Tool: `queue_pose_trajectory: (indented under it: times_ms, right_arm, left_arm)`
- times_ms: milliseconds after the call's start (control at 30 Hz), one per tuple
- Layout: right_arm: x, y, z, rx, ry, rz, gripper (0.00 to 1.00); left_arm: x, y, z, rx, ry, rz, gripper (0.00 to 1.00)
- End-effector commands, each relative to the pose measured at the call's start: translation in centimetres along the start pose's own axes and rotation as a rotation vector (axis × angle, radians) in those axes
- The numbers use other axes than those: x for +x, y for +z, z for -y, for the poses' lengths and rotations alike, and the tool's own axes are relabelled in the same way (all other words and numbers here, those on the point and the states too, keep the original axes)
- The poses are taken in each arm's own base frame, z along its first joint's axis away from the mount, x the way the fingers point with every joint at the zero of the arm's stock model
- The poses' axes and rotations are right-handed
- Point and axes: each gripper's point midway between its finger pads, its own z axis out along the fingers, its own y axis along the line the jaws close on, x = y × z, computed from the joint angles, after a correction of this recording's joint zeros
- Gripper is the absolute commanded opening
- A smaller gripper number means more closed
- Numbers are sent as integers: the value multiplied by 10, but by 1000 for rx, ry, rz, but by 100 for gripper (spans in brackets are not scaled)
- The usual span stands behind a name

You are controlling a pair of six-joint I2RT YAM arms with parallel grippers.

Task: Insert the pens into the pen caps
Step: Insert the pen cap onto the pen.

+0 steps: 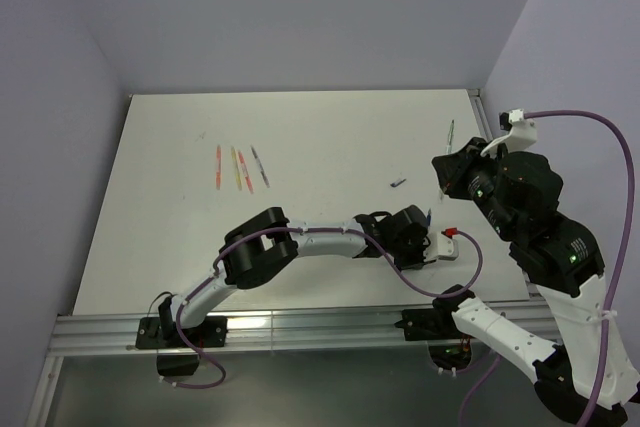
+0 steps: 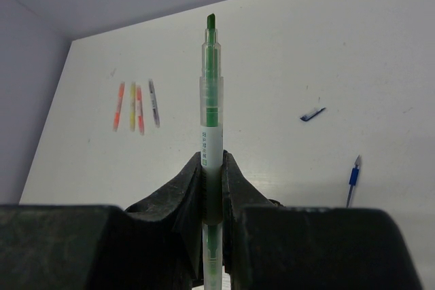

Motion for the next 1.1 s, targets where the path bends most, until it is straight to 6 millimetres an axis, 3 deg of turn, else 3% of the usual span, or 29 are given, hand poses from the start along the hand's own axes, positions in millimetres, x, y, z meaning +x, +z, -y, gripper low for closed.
queue_pose_trajectory:
  times_ms: [0, 200, 333, 367, 400, 467, 500, 533, 600, 633, 700, 767, 800, 867, 900, 967, 1000, 1067]
  right_arm:
    - [-6, -2, 0, -6, 3, 29, 0]
    - [-5, -2, 0, -7, 5, 32, 0]
    - [-5, 1, -2, -18, 12, 31, 0]
    - [-5, 1, -3, -18, 16, 32, 0]
    - [-7, 0, -4, -23, 20, 38, 0]
    - [-10, -1, -5, -25, 26, 47, 0]
    - [-12, -1, -5, -25, 29, 54, 0]
    - [-12, -1, -6, -24, 30, 53, 0]
    - [-14, -1, -8, -33, 36, 58, 0]
    - [-15, 1, -9, -35, 38, 59, 0]
    - [-14, 3, -13, -51, 42, 53, 0]
    - [-14, 9, -19, -70, 52, 52, 0]
    - [-11, 12, -20, -77, 54, 46, 0]
    - [-9, 18, -30, -121, 58, 42, 0]
    - [-4, 23, -32, -131, 56, 28, 0]
    - [-3, 27, -43, -183, 63, 28, 0]
    - [2, 32, -46, -200, 67, 17, 0]
    - [2, 35, -66, -301, 98, 16, 0]
  left_arm:
    - [37, -4, -1, -8, -39, -142, 17]
    - [41, -3, 6, 25, -76, -178, 0]
    - [21, -15, 7, 35, -139, -98, 0]
    - [25, -18, 10, 41, -199, -88, 0]
    - [-3, -29, 10, 64, -204, 6, 0]
    - [-22, -47, 1, 62, -338, 112, 0]
    - [-27, -65, 4, 69, -374, 156, 0]
    - [-43, -78, -7, 73, -387, 252, 0]
    - [-47, -105, -9, 61, -498, 314, 0]
    - [-54, -119, -22, 37, -562, 371, 0]
    - [-54, -144, -27, 19, -629, 421, 0]
    - [-64, -174, -51, -28, -740, 534, 0]
    - [-65, -193, -51, -35, -776, 576, 0]
    - [-73, -234, -81, -82, -918, 738, 0]
    - [-63, -261, -95, -123, -973, 805, 0]
    - [-68, -299, -110, -119, -1090, 945, 0]
    - [-58, -325, -121, -156, -1124, 1011, 0]
    - [-58, -354, -128, -166, -1178, 1104, 0]
